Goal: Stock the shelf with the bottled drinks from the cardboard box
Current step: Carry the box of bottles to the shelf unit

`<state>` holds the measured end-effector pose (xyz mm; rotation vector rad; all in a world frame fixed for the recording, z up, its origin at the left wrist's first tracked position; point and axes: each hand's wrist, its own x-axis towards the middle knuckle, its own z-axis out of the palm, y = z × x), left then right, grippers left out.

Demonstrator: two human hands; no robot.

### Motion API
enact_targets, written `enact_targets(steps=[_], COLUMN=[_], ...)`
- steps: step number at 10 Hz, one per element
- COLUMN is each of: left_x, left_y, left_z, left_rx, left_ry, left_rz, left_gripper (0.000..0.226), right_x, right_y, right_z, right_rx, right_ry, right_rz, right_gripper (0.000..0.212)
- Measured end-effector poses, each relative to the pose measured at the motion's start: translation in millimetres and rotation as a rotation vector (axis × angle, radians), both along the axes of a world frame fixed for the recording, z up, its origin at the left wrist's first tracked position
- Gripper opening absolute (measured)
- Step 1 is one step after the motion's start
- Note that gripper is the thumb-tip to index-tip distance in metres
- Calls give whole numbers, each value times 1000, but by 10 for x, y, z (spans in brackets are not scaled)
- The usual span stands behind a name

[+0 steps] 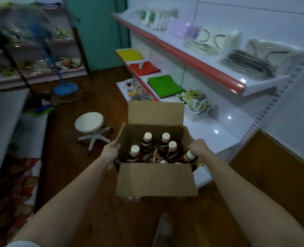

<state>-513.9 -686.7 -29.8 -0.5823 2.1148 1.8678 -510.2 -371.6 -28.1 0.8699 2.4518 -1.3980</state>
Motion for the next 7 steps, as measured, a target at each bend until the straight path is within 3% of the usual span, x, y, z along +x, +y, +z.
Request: enact_targets(steps=[1,2,3,5,6,7], left_x=[-441,-896,-1367,-2168,-2629,-3117], left_y=[-386,-739,-1065,-1810,-2259,-2667], left_z=[-58,-22,82,78,-46,-173], left_rx=[37,50,58,29,59,65], left_ry=[-15,-9,12,-2,-10,-26], left_rz=[142,295,423,639,692,732], left_gripper=[36,37,39,37,36,36], right_x=[-858,-1952,-2681,-3895,-4439,-4999], right_y=[-416,-867,-1386,-2348,-2778,-3244], right_z=[44,-137,-15,135,161,77], right_rx=[-139,119,-204,-50,77,19], right_ry=[54,-80,-89,62,42,51], right_rz=[40,392,292,575,677,697], right_gripper=[30,23,26,45,42,38])
